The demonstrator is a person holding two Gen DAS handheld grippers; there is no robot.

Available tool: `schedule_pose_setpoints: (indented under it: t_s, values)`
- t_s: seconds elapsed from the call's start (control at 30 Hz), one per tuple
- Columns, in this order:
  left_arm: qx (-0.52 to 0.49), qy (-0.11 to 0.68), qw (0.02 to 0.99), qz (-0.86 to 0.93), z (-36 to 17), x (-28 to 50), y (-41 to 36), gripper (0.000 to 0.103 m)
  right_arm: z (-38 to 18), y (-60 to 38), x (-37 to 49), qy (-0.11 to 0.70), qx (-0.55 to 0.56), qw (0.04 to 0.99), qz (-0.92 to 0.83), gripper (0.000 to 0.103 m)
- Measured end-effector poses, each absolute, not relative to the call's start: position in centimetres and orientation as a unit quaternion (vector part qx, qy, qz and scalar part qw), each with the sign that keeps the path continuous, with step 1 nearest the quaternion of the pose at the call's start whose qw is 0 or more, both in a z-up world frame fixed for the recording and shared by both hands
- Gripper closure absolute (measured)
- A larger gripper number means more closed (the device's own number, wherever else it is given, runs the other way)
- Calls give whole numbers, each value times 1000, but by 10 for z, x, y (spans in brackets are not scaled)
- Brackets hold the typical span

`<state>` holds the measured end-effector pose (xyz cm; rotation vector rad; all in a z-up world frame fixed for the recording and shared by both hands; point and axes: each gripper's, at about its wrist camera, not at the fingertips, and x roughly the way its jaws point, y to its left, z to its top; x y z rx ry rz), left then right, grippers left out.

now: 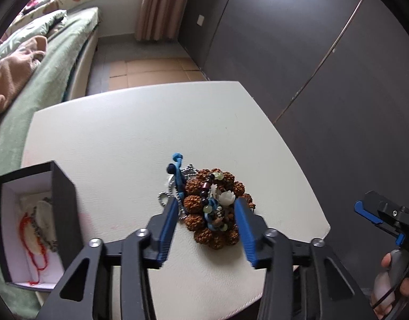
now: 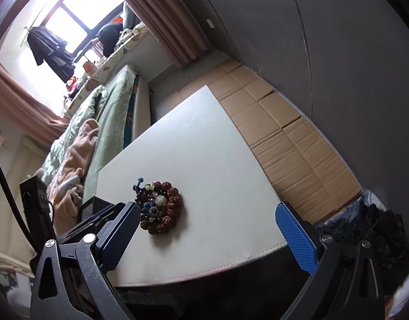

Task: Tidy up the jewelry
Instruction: 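Grasp the dark bead bracelet from the remaining heap with the left gripper, then lift the dark bead bracelet with the left gripper while the right gripper reaches the brown bead bracelet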

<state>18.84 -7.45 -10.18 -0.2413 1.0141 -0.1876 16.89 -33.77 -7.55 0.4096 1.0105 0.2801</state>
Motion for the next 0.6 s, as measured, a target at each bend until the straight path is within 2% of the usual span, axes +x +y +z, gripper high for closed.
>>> schedule_pose_setpoints:
  t_s: [0.13, 0.3, 0.33, 0.43, 0.6]
  values:
    - [-102, 490, 862, -82, -109, 196, -83, 69, -80, -332, 175, 488, 190, 841, 135, 3]
    - [-53, 492, 867, -57, -117, 196, -94, 72, -83, -326, 178, 495, 181, 839, 134, 3]
    - [-47, 493, 867, -57, -118, 196, -95, 79, -85, -325, 178, 498, 180, 838, 132, 3]
    - [-11, 484, 874, -45, -119, 193, -100, 92, -87, -325, 181, 503, 178, 836, 128, 3]
    - [-2, 471, 880, -62, -113, 183, -93, 95, -87, -326, 181, 502, 177, 837, 128, 3]
